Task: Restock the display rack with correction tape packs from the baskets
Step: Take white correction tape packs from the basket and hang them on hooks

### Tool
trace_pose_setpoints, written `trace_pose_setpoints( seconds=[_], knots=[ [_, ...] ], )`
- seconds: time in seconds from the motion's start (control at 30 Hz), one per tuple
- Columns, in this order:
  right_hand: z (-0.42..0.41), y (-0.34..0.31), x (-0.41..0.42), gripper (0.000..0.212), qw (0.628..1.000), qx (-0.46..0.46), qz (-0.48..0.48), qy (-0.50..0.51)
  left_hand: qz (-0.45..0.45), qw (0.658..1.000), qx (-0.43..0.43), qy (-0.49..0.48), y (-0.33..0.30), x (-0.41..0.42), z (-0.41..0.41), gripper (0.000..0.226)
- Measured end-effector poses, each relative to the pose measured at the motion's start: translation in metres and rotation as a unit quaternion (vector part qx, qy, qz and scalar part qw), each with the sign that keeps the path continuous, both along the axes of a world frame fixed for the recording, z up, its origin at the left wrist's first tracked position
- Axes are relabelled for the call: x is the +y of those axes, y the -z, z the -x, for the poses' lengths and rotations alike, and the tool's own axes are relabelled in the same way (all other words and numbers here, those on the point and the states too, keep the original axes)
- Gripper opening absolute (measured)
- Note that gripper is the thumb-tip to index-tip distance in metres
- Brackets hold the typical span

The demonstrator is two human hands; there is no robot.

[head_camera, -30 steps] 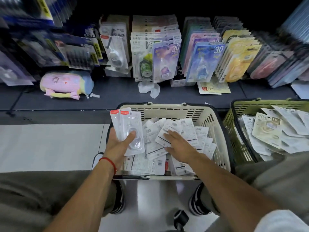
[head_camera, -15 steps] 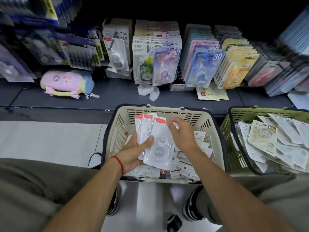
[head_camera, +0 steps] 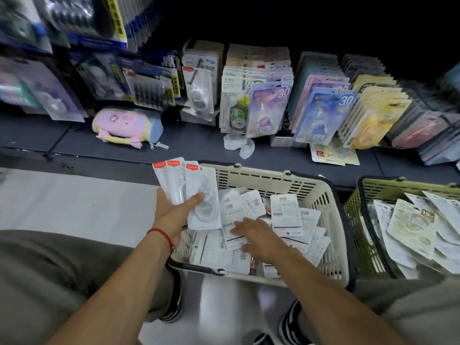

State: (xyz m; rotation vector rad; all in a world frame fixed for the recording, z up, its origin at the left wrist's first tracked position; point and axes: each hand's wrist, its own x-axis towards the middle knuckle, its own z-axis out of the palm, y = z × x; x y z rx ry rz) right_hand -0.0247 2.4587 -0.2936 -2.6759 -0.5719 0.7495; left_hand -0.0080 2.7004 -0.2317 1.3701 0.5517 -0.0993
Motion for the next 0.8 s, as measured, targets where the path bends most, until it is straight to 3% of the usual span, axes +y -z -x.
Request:
trace_pose_setpoints(
  seconds=[0.13,0.23,0.33,0.47,0.6,0.73,0.8],
  knots=[
    [0.003,-0.024,-0.014,0.037,0.989,-0.027,-0.124,0.075,-0.03,0.999,-0.02,-0.005,0.001,-0.012,0.006,0.073],
    [-0.009,-0.064,-0.026,0.023,0.93,-0.149,-0.23,0.245,-0.047,0.997,-0.06,0.004,-0.009,-0.019,0.003,0.075],
    [-0.029,-0.106,-0.055,0.033,0.874,-0.192,-0.293,0.336,-0.072,0.991,-0.109,0.04,-0.023,-0.031,0.0,0.073],
    [-0.039,-0.157,-0.062,0.044,0.869,-0.149,-0.337,0.331,0.017,0.983,-0.143,0.116,-0.044,-0.058,0.002,0.078],
    [-0.043,-0.187,-0.046,0.027,0.867,-0.238,-0.289,0.329,0.121,0.964,-0.162,0.171,-0.067,-0.078,0.001,0.092],
    [-0.048,-0.211,-0.037,0.019,0.864,-0.314,-0.254,0.301,0.143,0.953,-0.171,0.205,-0.095,-0.086,-0.005,0.102],
    [-0.058,-0.226,-0.031,0.017,0.855,-0.317,-0.285,0.295,0.151,0.952,-0.178,0.197,-0.111,-0.087,-0.014,0.105]
  ],
)
